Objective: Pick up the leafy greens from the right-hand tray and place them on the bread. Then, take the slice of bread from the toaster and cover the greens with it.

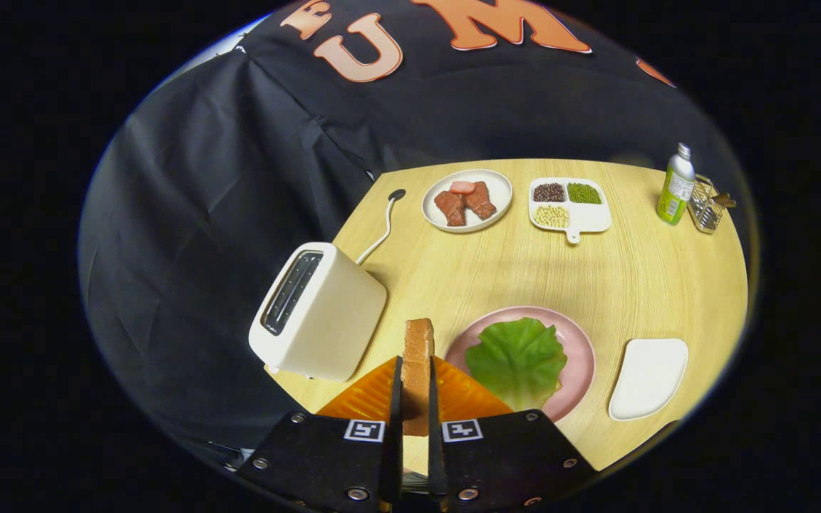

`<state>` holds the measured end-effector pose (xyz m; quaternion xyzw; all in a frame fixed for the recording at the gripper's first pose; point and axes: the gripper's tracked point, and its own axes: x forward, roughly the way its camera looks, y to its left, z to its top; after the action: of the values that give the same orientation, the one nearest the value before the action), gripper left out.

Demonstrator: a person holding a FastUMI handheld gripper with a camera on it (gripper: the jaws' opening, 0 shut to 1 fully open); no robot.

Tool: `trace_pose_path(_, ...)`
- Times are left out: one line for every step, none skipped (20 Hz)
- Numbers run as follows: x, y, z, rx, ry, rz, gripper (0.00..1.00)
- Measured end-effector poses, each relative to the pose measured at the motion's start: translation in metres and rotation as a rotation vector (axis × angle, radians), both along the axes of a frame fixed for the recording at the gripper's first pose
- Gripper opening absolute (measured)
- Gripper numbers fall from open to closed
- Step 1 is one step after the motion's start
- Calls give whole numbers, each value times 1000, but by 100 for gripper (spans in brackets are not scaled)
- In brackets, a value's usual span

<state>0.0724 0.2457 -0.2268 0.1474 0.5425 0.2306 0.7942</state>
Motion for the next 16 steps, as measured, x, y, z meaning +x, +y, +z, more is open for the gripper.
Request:
trace_pose_path(-2, -5, -8, 7, 15, -3, 15)
trace_pose_path(-2, -9, -17, 10, 32, -2, 15)
trace_pose_path(-1, -15, -24, 8, 45, 2, 15)
trace_pose_path(2, -22, -36, -6, 57, -6, 15)
trace_pose_path(4, -29, -47, -13, 69, -14, 15)
trace_pose_path(6, -34, -57, -15, 84, -18, 15)
trace_pose_path(5, -38, -65, -2, 99, -16, 15)
trace_pose_path(5, -39, -71, 14, 111, -3, 15)
trace_pose_path(7, -41, -74, 34, 118, 0, 15)
trace_pose_path(11, -44, -74, 51, 124, -14, 15)
trace_pose_path(12, -51, -75, 47, 124, -29, 15)
trace_pose_path(15, -60, -84, 20, 119, -29, 15)
trace_pose_path(11, -65, -90, -4, 120, -13, 15)
trace_pose_path(10, -68, -94, -14, 119, -5, 15)
trace_pose_path(10, -70, -97, -17, 113, -1, 15)
trace_pose_path(12, -70, -101, -18, 108, 1, 15)
